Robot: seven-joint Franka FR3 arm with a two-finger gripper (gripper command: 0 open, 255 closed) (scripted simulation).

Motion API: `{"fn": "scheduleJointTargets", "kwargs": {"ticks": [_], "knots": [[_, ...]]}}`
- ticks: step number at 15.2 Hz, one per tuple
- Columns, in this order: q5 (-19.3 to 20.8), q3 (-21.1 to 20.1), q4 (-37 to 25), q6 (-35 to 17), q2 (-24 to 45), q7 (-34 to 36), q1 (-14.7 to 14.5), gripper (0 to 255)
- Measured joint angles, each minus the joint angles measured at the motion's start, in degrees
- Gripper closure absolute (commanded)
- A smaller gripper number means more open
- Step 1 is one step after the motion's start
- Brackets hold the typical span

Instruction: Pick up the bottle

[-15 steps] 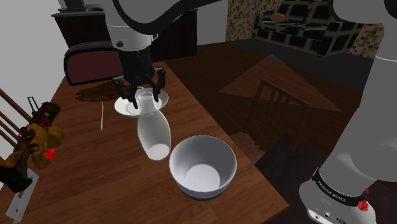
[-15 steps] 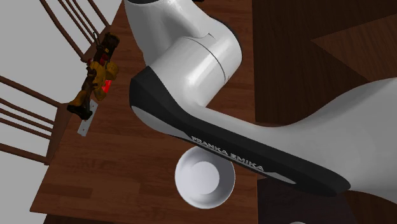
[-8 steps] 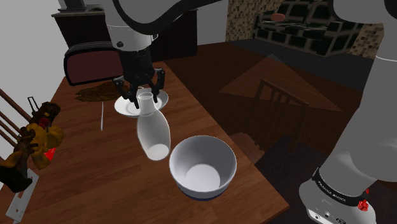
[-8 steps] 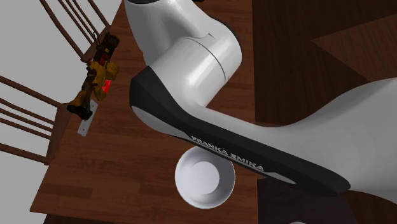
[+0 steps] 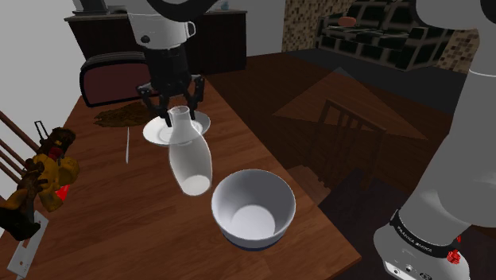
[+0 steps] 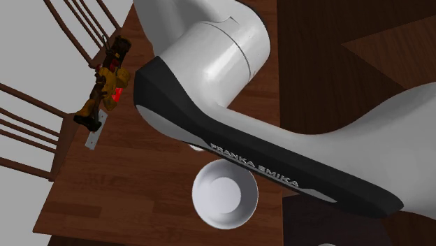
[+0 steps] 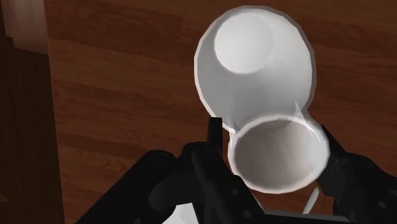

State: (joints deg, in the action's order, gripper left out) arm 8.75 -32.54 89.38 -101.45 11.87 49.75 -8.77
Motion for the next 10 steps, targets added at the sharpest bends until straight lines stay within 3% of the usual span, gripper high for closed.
{"fn": "scheduleJointTargets", "kwargs": {"ticks": [10], "knots": [[0.7, -0.3, -9.1, 7.9, 1.4, 0.0, -1.0, 255]]}}
